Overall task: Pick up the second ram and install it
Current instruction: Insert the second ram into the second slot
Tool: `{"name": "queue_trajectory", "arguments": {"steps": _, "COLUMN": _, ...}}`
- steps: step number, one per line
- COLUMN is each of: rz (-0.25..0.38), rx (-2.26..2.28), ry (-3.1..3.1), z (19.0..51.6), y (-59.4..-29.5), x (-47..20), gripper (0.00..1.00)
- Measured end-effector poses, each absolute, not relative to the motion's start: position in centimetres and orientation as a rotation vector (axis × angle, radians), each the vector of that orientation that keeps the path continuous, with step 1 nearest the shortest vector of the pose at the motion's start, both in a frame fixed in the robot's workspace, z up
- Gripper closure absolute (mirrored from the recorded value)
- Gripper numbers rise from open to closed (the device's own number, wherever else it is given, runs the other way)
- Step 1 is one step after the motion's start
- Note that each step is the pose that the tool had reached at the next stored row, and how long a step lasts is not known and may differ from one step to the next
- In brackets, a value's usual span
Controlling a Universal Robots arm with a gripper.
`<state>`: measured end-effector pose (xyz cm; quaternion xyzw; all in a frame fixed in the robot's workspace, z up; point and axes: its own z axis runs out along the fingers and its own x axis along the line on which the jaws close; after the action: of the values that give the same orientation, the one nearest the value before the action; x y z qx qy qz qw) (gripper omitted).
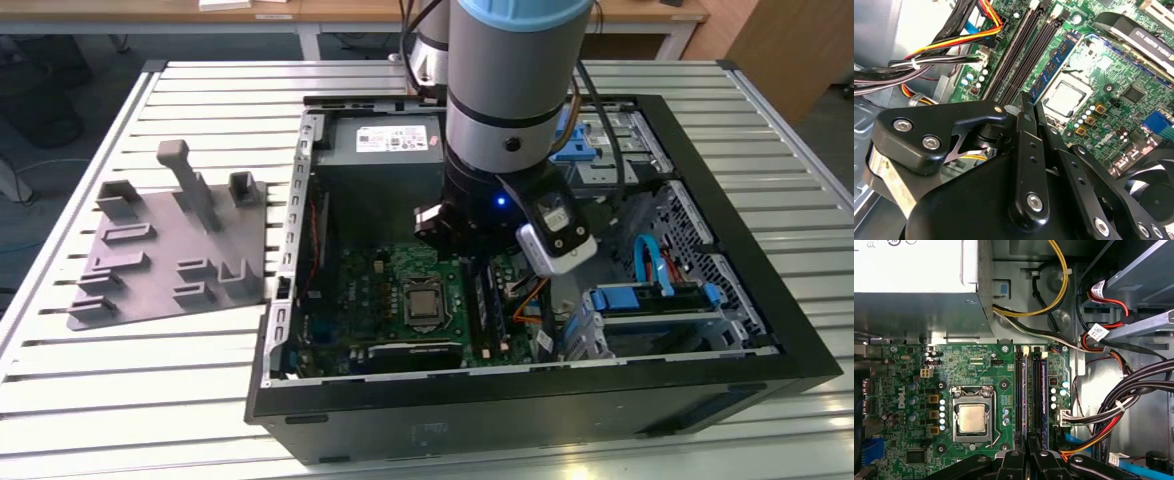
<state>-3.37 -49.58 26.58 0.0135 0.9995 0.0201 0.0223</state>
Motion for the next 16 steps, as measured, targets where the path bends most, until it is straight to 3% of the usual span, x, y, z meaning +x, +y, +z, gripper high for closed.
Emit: {"name": "queue_trajectory", "arguments": {"steps": 16, "rz": 0.062, "rx": 0.042, "ry": 3.096, "z": 26.27, "y": -49.59, "x": -3.37, "gripper": 0.86}}
